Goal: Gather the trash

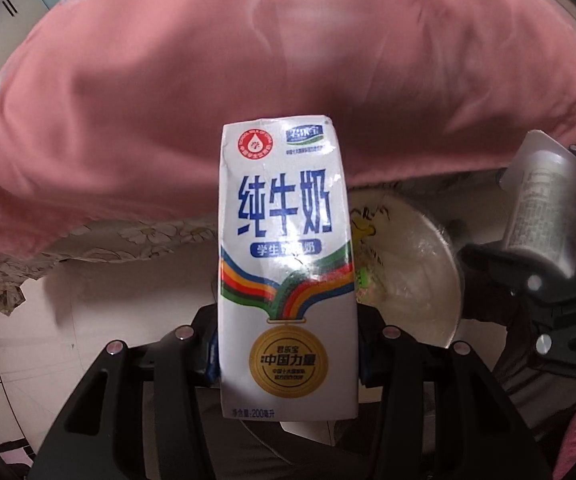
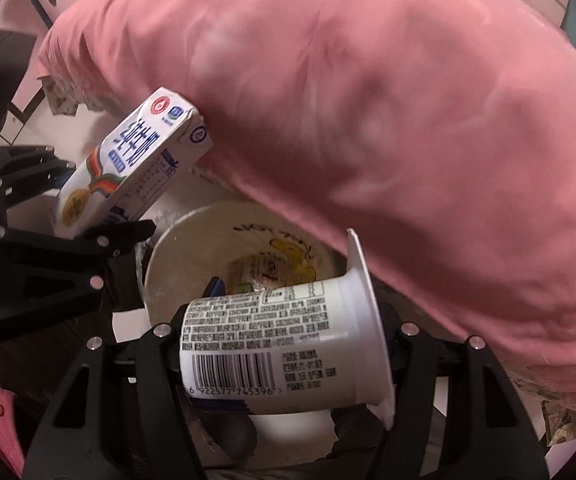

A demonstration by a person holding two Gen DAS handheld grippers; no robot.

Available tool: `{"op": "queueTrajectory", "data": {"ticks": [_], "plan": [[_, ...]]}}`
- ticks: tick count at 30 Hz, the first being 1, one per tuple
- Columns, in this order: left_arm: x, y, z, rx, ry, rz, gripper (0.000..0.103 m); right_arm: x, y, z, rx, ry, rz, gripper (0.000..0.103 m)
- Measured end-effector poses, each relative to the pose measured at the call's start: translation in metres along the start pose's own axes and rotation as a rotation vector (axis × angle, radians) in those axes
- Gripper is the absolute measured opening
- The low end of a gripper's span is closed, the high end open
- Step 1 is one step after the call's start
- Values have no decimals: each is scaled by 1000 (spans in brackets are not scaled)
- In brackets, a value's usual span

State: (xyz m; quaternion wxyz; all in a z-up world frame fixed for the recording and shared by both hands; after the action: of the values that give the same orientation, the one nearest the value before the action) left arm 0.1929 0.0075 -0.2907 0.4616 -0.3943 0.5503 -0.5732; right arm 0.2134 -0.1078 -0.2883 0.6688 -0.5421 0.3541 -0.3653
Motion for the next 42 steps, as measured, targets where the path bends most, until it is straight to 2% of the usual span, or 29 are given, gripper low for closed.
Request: {"op": "queueTrajectory", "data": {"ticks": [8,19,37,38,39,42], "plan": [[13,38,-2,-78,8,-47,50,-4,48,-12,-105,5,40,63],[23,94,-3,-209,16,-103,50,-1,108,-21,-206,34,96,63],[24,154,13,-363,-18,-167,51,4,165,-35,-325,28,139,65],[22,158,12,-371,-22,-170,53,3,167,-35,-329,26,143,69],[20,159,13,-375,-26,-166,61,3,169,-34,-326,22,134,70],[19,161,20,-368,-27,-153,72,-1,170,-34,-329,5,127,70]]}}
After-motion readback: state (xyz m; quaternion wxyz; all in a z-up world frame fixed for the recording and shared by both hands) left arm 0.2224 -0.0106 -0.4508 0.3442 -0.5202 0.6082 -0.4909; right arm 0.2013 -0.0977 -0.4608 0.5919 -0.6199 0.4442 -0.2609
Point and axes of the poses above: each gripper's, at about its wrist camera, not at the fingertips, and y roughly the way its jaws point, x to its right, z to its top, the point moved 8 cm from there along y, roughly the way its jaws point, and after that the axes turned 7 degrees about -x, right-handed, at the moved point
